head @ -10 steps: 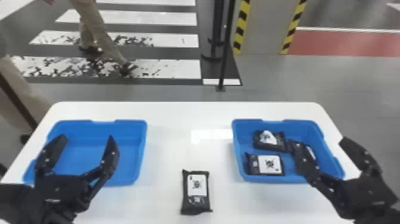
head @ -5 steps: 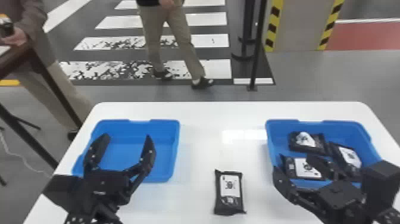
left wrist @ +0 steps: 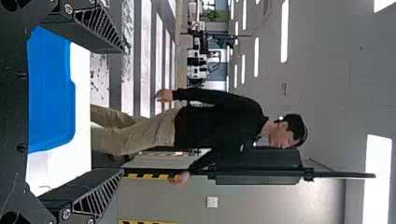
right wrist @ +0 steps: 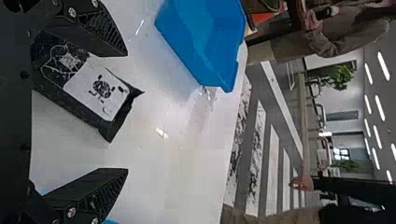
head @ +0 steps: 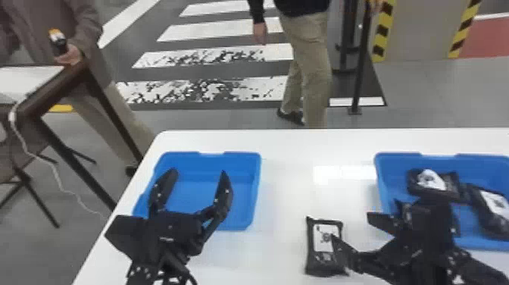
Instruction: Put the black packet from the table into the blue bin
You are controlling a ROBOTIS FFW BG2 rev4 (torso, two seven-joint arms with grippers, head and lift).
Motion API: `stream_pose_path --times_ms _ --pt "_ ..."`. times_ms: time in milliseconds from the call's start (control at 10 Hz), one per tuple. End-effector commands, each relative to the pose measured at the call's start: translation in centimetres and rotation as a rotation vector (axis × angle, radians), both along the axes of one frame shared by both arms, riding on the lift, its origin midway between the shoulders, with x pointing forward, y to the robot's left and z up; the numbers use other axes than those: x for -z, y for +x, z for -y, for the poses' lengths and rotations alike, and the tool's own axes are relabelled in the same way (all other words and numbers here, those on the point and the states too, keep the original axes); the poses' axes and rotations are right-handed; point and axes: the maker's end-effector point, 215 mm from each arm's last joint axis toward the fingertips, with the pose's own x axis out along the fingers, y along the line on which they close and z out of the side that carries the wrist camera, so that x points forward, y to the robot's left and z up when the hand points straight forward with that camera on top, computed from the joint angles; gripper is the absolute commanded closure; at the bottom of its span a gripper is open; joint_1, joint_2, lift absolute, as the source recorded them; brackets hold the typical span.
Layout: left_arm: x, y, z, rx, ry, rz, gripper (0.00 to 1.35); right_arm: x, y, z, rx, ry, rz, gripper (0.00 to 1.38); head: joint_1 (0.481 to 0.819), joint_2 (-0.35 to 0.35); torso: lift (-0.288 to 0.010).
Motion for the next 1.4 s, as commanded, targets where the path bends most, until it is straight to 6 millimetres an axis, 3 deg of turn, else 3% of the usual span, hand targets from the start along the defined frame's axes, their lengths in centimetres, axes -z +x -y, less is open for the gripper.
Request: stream_pose_path --times_ms 0,300,700,1100,1200,1300 --pt "0.0 0.0 0.0 0.0 -0.001 0.0 0.12 1.6 -0.9 -2.2 -0.061 -0.026 -0.05 0.13 0.695 0.244 -0.11" --pt "0.1 0.0 0.0 0.0 -0.001 -0.003 0.12 3.4 -1.4 -4.8 -0.138 -0.08 -0.091 0.13 0.695 0.298 -0.11" --pt "0.2 0.0 0.0 -0.001 -0.009 -0.008 0.12 5.4 -0.3 -5.6 -0.166 -0.191 -0.098 0.13 0.695 0.312 -0.11" --pt "0.6 0.1 -0.2 -0.003 -0.015 -0.02 0.11 9.1 -1.3 -6.1 -0.236 -0.331 -0.185 0.16 0.695 0.319 -0.11" --pt "0.6 0.1 -0.2 -0.003 -0.015 -0.02 0.11 9.6 -1.3 -6.2 -0.253 -0.346 -0.198 0.36 0.695 0.324 -0.11" --pt "0.5 0.1 -0.3 -0.004 -0.014 -0.02 0.11 9.8 -1.7 -6.3 -0.261 -0.348 -0.203 0.74 0.695 0.33 -0.11"
